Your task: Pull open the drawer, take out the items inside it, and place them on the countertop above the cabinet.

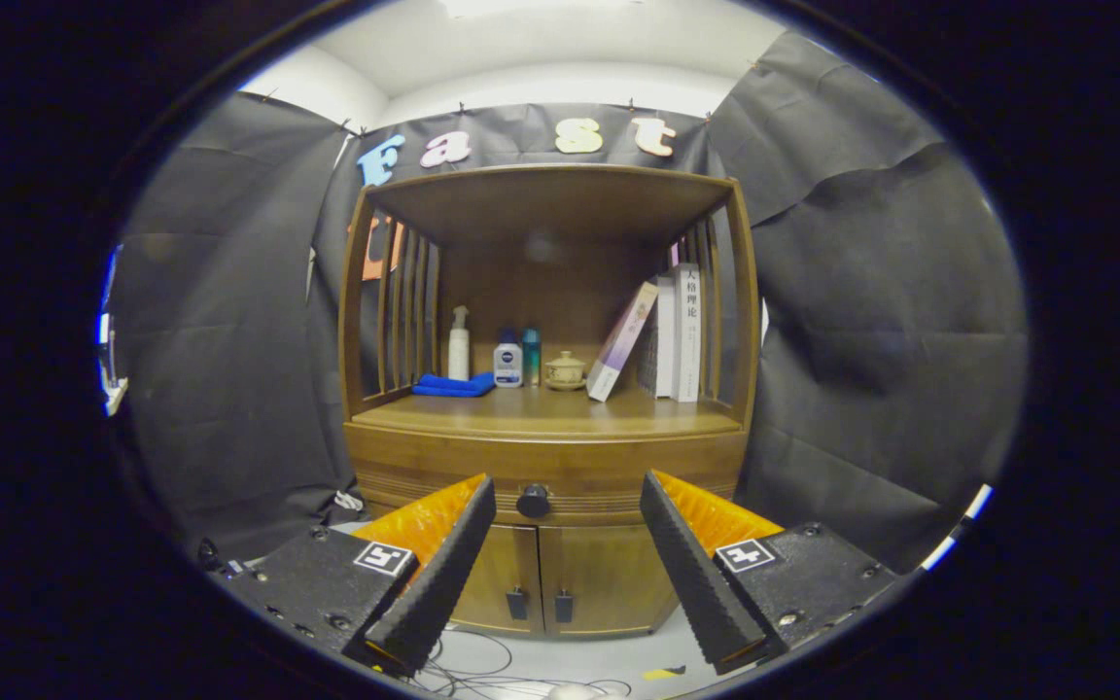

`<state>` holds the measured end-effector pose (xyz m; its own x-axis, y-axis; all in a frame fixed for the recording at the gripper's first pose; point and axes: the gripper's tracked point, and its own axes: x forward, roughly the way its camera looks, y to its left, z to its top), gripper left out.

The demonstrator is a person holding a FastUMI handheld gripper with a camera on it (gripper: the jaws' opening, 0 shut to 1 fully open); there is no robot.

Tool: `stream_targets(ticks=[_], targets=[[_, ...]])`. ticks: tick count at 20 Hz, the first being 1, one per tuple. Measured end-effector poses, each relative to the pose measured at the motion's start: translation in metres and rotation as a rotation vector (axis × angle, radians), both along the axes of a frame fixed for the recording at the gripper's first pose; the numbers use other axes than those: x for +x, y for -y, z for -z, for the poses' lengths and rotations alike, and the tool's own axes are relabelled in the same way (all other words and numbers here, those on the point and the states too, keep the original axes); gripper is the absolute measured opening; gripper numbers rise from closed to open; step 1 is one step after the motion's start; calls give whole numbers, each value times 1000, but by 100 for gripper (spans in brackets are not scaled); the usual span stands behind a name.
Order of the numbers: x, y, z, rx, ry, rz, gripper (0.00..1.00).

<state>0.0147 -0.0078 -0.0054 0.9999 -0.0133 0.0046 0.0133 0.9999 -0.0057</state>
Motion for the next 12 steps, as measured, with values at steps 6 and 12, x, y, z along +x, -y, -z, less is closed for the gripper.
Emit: stream_targets(ticks=[6, 12], targets=[[41, -5, 33, -18, -7, 1, 99], [94, 5, 77, 23, -39, 5, 99]])
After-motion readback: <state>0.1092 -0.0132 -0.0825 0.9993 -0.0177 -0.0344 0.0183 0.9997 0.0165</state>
